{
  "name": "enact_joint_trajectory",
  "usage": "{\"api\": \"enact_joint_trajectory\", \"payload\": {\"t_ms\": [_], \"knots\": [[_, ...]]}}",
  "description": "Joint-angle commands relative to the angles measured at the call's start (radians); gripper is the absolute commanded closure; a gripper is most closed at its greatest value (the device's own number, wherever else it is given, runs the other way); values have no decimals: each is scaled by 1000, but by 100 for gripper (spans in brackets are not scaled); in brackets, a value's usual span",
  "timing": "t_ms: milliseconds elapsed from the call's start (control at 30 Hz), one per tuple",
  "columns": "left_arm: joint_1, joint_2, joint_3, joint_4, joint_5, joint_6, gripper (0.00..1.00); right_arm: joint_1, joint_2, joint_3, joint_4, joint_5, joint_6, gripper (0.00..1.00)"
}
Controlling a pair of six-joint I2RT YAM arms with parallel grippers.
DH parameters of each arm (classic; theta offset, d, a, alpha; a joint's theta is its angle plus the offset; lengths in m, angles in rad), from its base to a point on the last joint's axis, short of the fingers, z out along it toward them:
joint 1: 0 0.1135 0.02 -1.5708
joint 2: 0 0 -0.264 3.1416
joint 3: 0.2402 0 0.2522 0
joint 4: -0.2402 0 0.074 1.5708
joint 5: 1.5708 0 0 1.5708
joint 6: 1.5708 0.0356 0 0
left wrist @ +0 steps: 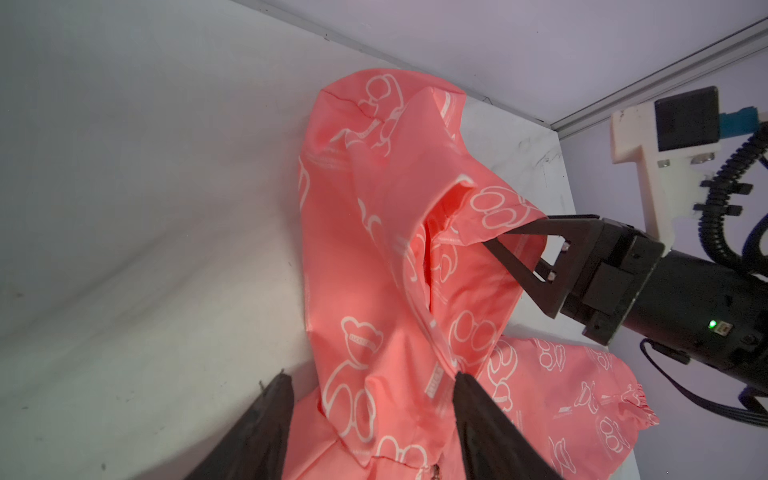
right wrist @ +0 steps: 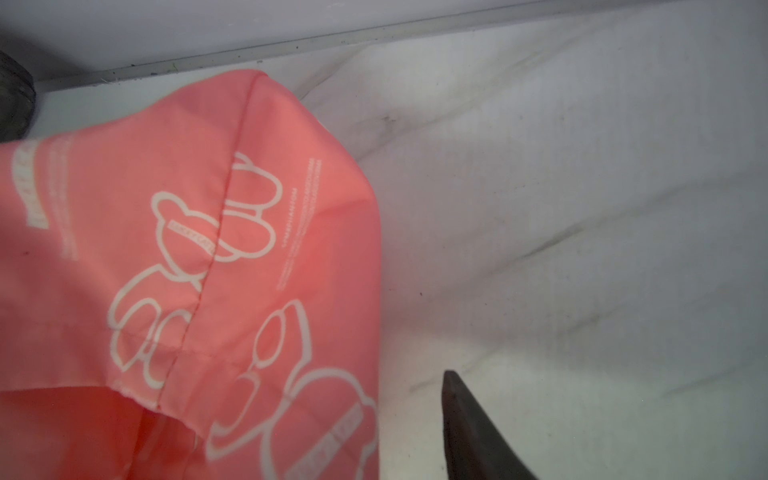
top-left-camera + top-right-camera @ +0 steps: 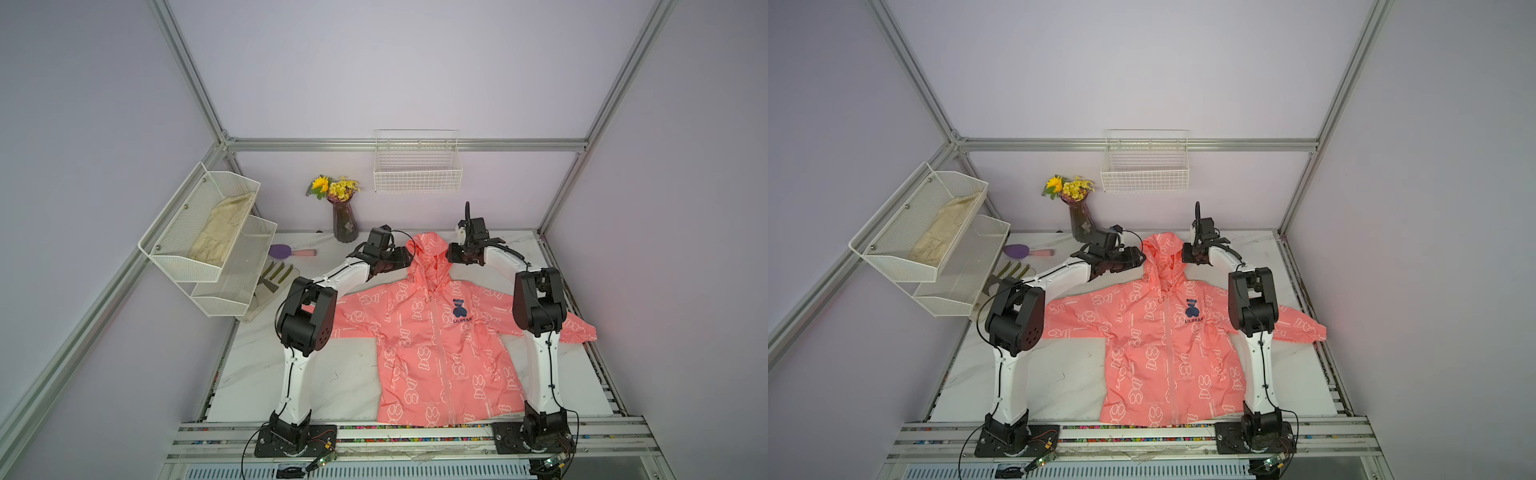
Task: Unzip the jacket
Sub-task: Unzip the zipper on the jacket.
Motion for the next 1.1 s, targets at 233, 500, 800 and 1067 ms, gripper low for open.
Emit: {"api": "enact_joint_trajectory", "payload": {"t_ms": [233, 500, 800, 1067], "knots": [[-17, 7, 134, -67, 1, -13, 36, -3, 5, 26, -23, 17, -3, 54], [-21, 162, 349, -195, -83, -9, 44, -3, 2, 20, -24, 20, 20, 55], [-18, 247, 492, -294, -216, 72, 71, -5, -14, 2, -5, 36, 33, 60], [13, 215, 453, -304, -254, 123, 93, -15, -36, -20, 49, 31, 61, 86]]}}
